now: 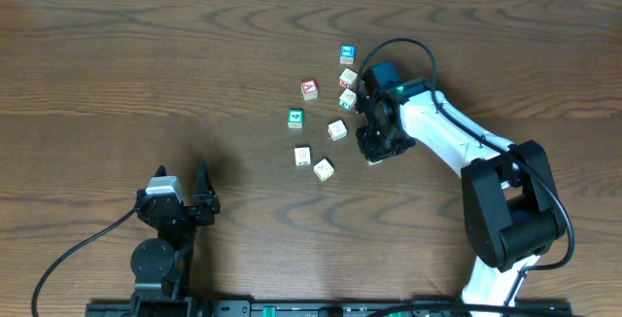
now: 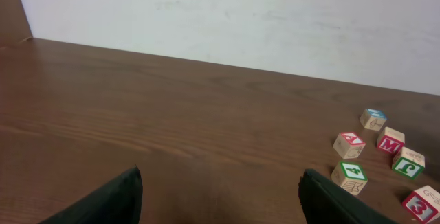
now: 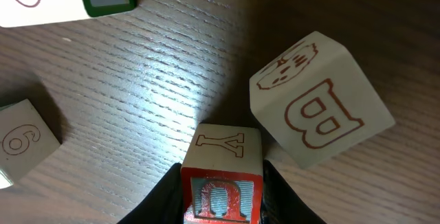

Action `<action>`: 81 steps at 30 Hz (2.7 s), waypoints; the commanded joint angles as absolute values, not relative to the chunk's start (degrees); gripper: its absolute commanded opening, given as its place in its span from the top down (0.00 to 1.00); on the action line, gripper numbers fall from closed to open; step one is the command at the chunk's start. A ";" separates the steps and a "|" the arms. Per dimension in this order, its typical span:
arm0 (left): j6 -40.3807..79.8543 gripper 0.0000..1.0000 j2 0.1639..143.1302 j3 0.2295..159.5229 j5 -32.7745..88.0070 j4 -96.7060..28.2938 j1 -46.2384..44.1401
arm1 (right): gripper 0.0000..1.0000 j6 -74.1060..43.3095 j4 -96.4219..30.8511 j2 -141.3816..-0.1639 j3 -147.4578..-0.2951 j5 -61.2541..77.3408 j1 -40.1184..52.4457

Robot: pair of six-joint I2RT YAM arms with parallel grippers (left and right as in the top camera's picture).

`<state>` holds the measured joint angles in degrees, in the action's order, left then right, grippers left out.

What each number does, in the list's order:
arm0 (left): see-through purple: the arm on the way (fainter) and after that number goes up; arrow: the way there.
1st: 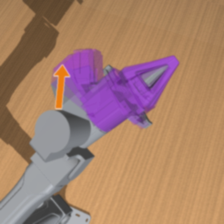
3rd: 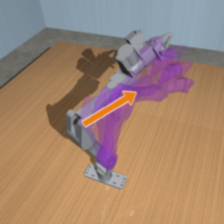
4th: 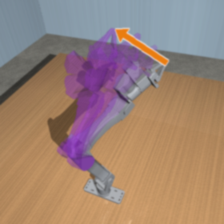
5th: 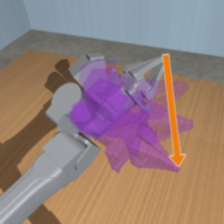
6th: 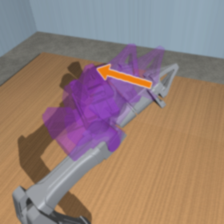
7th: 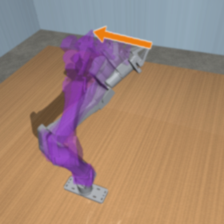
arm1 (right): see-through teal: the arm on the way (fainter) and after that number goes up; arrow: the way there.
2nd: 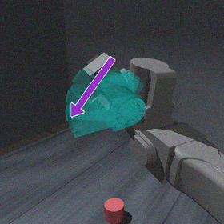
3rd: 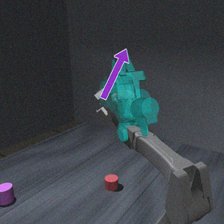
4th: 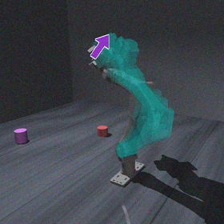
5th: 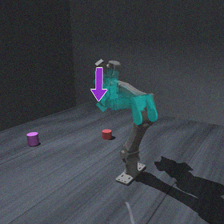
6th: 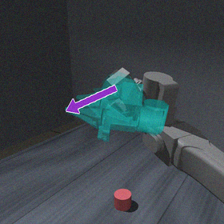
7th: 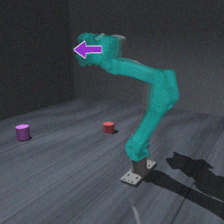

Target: Lift 5 blocks

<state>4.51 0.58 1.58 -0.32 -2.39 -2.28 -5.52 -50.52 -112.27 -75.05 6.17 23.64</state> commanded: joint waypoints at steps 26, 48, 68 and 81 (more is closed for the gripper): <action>4.80 0.27 0.23 0.23 -0.67 -4.23 -2.00 | 0.77 -31.07 -51.81 -111.98 -74.94 2.68 36.62; 4.80 0.27 0.23 0.23 -0.67 -4.23 -2.00 | 0.32 -33.15 -54.00 -111.98 -74.98 -1.45 36.29; 4.80 0.27 0.23 0.23 -0.67 -4.23 -2.00 | 0.14 -30.57 -60.10 -112.03 -92.01 -3.33 31.70; 4.80 0.27 0.23 0.23 -0.67 -4.23 -2.00 | 0.16 -42.50 -58.89 -113.58 -90.41 -4.29 25.69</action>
